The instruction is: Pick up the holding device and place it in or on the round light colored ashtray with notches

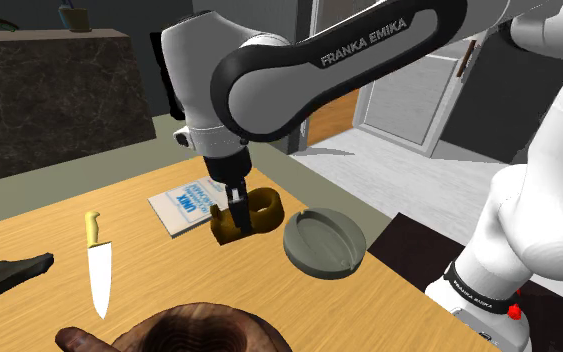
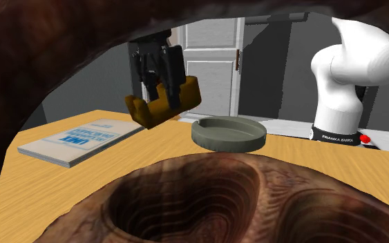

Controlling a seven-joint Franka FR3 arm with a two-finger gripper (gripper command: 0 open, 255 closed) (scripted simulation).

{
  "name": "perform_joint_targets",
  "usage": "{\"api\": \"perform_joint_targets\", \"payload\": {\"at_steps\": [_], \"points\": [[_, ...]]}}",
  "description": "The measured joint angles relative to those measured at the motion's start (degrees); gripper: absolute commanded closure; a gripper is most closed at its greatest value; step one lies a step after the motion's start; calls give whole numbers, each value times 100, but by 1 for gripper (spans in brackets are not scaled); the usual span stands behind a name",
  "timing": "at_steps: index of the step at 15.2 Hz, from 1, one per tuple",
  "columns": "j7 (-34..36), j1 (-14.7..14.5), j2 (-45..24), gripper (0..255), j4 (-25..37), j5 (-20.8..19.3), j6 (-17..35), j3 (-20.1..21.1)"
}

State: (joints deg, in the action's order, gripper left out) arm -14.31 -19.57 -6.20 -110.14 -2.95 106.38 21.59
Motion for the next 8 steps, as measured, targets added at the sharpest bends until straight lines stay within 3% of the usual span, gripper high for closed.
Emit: {"api": "perform_joint_targets", "payload": {"at_steps": [8], "points": [[-778, 220, 1816, 255, -2085, 544, 385, -274]]}}
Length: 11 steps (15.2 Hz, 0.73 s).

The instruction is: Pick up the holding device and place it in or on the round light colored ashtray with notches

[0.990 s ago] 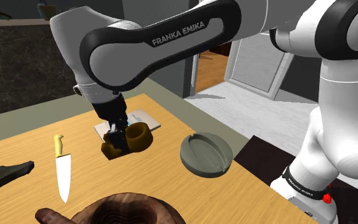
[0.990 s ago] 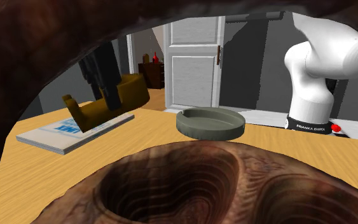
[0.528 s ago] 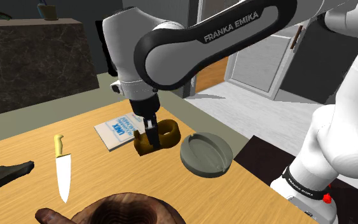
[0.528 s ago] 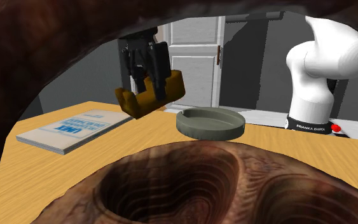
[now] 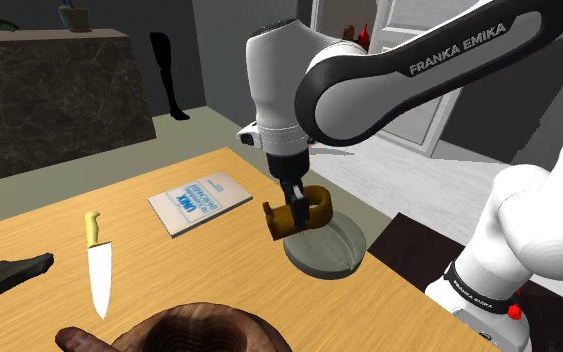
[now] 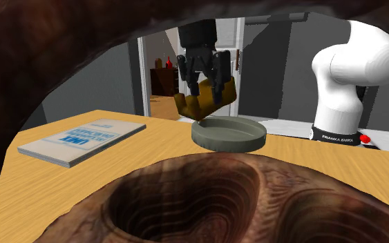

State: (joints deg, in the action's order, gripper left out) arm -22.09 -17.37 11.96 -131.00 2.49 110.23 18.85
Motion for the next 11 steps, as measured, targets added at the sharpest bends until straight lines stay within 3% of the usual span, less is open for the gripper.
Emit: {"api": "perform_joint_targets", "payload": {"at_steps": [5, 11], "points": [[-466, 24, 1044, 255, -970, 163, -45, -282], [-498, 25, 1018, 255, -1388, 174, 393, -280]]}}
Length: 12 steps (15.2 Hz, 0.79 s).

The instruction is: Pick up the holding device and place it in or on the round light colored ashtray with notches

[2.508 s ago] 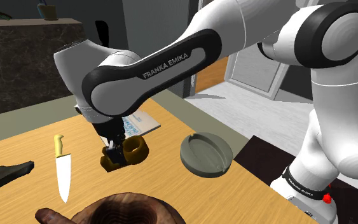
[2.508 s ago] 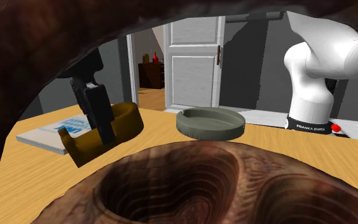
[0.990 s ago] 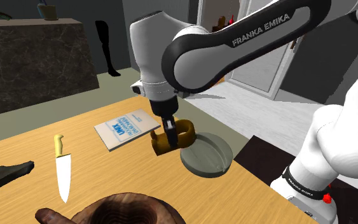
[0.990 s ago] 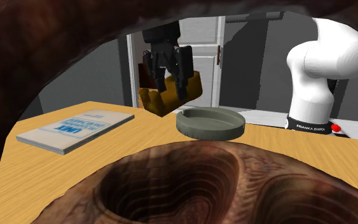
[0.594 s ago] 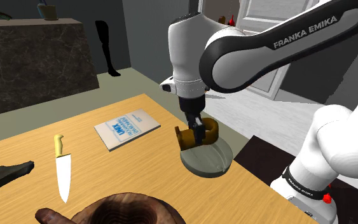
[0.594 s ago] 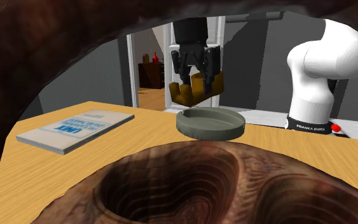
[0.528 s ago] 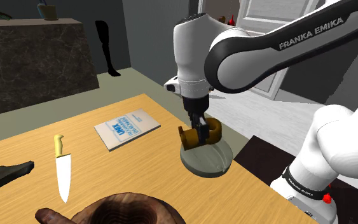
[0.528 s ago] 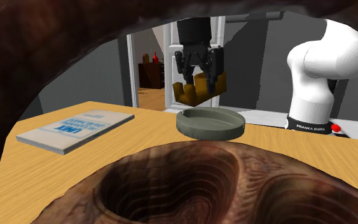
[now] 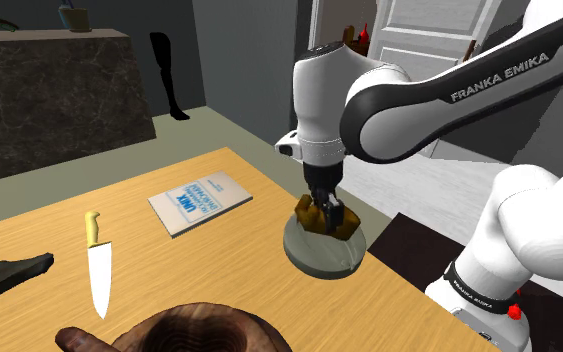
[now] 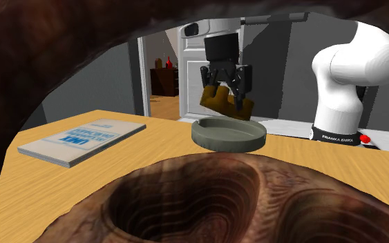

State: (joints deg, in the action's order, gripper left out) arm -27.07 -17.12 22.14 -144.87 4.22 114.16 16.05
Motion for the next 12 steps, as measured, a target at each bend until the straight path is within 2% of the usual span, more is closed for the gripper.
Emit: {"api": "perform_joint_targets", "payload": {"at_steps": [7, 12], "points": [[56, 25, -309, 255, -266, -42, 588, 57], [69, 17, -336, 255, -319, -35, 672, 71]]}}
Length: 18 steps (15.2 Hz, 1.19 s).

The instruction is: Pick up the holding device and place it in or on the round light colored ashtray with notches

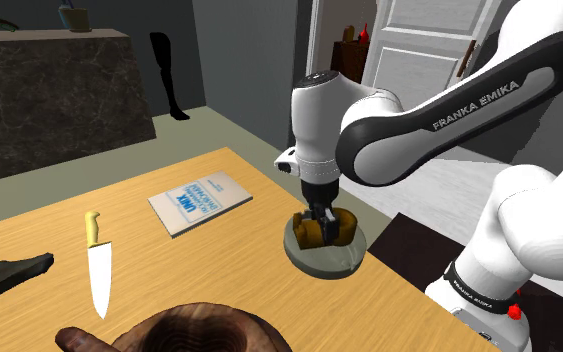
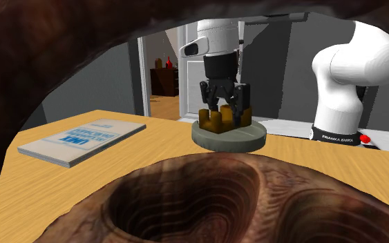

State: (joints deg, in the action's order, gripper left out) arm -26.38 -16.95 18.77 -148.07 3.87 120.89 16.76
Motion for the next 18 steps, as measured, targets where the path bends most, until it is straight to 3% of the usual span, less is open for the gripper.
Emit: {"api": "perform_joint_targets", "payload": {"at_steps": [1, 2, 8, 13, 18], "points": [[0, 1, -2, 255, 0, -3, 5, -1], [3, 0, -6, 0, -3, -3, 6, 1], [3, -1, -15, 0, -10, -1, 7, 3], [-22, -15, 226, 0, 457, 21, -688, -42], [-33, -10, 251, 0, 536, 17, -799, -55]]}}
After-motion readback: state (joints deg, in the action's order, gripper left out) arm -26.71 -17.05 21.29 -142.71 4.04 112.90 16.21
